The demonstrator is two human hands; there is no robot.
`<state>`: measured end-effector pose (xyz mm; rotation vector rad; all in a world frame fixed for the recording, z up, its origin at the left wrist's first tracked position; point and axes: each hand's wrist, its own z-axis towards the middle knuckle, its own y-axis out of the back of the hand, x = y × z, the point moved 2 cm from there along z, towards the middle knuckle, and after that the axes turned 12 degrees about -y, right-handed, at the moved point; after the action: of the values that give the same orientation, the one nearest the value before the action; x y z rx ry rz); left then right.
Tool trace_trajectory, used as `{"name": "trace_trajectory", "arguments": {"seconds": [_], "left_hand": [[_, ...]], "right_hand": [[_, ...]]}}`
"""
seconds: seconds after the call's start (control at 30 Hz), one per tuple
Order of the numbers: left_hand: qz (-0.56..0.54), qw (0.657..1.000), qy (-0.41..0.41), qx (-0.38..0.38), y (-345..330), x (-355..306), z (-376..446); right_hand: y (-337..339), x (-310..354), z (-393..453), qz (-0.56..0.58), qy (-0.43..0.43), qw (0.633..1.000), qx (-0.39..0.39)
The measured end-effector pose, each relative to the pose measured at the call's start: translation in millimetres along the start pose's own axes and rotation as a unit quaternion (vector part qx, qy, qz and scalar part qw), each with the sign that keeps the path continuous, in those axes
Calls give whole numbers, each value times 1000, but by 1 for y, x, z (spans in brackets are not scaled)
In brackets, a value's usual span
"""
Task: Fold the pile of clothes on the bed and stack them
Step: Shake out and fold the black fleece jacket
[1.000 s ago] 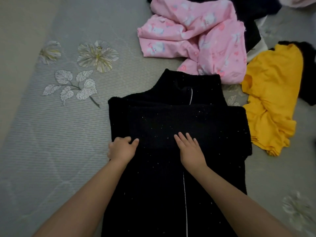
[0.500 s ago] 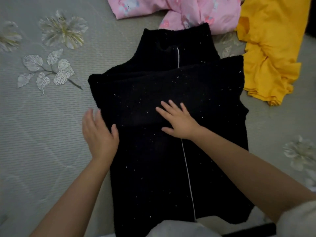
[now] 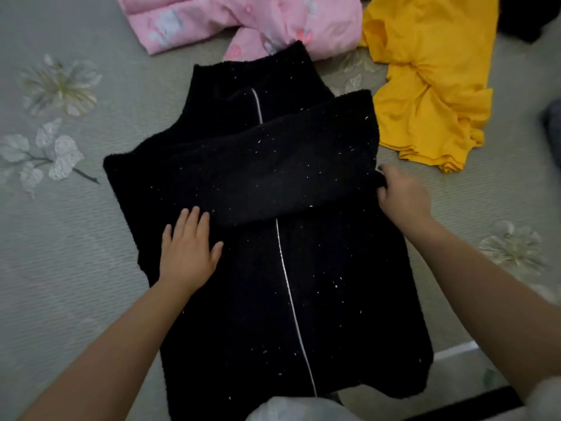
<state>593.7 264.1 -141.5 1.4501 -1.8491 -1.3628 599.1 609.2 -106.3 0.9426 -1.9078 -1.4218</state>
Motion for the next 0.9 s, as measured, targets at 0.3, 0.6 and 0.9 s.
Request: {"name": "trace_trajectory", "arguments": {"seconds": [0.3,0.6,0.9], "left_hand": [[16,960,68,272,15,-17,36],[45,994,-66,76,29,-105,73],[100,992,-11,72,-33,-125,26]], "right_hand": [[-44,-43,-9,83,-110,989,52],[-57,-43,-17,40,101,992,57],[-58,-130,-11,61,56,990,118]]}}
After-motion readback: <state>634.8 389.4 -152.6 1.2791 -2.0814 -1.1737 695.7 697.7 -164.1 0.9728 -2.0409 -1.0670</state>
